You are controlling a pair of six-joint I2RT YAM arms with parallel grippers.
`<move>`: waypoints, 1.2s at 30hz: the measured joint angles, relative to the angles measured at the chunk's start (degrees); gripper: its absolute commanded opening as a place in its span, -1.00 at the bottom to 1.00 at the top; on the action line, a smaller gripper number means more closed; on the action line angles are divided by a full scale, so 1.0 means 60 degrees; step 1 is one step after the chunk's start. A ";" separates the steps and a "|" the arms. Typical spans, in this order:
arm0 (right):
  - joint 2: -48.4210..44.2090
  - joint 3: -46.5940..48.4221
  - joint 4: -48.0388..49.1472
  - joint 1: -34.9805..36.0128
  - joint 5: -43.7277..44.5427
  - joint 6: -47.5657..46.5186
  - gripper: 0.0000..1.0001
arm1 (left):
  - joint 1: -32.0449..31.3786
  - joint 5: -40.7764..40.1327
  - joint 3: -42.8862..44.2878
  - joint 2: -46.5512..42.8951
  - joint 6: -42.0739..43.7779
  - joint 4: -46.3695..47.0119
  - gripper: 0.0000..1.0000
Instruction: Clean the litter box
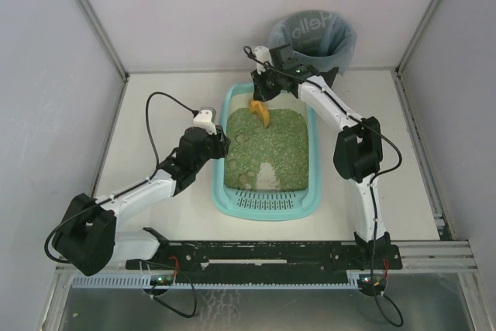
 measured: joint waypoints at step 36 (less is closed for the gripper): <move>-0.2965 -0.8659 0.8608 -0.0936 -0.0929 0.8076 -1.00 | 0.0000 0.0004 0.0015 0.0018 0.0000 -0.0004 -0.15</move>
